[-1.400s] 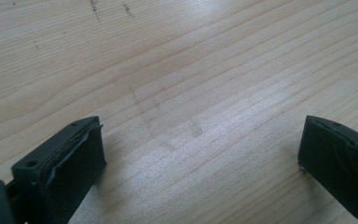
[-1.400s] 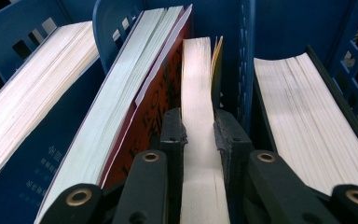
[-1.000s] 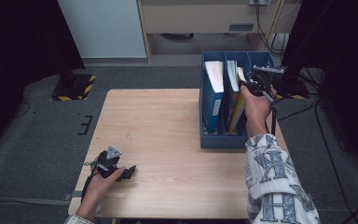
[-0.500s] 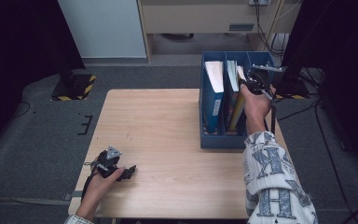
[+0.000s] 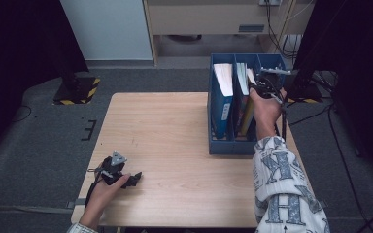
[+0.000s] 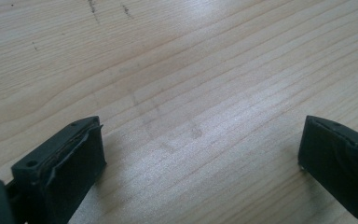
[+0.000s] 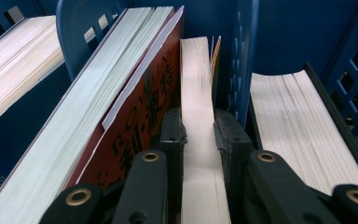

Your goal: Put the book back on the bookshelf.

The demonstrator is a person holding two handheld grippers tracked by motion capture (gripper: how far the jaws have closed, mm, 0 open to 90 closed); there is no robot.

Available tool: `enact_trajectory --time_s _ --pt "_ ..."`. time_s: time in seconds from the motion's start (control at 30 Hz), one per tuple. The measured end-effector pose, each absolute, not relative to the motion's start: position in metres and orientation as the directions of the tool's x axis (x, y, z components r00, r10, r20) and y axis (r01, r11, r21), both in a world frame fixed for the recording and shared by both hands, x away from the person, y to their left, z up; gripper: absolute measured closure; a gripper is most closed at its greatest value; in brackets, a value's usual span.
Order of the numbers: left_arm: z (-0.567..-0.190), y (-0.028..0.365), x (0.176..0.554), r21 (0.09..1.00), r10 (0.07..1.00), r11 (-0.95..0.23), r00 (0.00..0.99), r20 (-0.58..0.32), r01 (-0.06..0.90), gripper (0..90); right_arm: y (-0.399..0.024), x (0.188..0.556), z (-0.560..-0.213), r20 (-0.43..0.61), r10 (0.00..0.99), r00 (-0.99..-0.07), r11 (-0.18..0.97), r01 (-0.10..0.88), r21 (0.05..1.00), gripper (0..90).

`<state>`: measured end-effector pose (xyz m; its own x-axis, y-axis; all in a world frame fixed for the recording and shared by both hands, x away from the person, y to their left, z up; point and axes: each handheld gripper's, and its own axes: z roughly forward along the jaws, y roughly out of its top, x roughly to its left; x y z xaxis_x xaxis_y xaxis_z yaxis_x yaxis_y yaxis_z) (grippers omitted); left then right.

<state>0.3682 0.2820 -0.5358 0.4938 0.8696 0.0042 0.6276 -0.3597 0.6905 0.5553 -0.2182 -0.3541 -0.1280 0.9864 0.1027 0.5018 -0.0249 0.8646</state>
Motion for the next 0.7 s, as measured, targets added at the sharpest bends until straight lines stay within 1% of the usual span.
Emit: enact_trajectory --time_s 0.13,0.23,0.27,0.3,0.7 --pt "-0.536 0.282 0.368 0.691 0.870 -0.359 0.493 0.004 0.628 0.0 -0.218 0.554 -0.355 0.101 0.986 -0.135 -0.020 0.502 0.865 74.6" --pt "-0.536 0.282 0.368 0.691 0.871 -0.355 0.491 0.001 0.629 0.0 -0.220 0.551 -0.355 0.138 0.982 -0.133 -0.054 0.500 0.864 66.6" --pt "-0.536 0.282 0.368 0.691 0.871 -0.355 0.491 0.001 0.629 0.0 -0.220 0.551 -0.355 0.138 0.982 -0.133 -0.054 0.500 0.864 66.6" --pt "-0.536 0.282 0.368 0.691 0.871 -0.356 0.491 0.001 0.630 0.0 -0.222 0.549 -0.352 0.152 0.979 -0.138 -0.064 0.500 0.864 64.3" --pt "-0.536 0.281 0.368 0.691 0.873 -0.353 0.488 0.000 0.631 0.0 -0.229 0.529 -0.343 0.164 0.971 -0.175 -0.059 0.489 0.870 63.0"
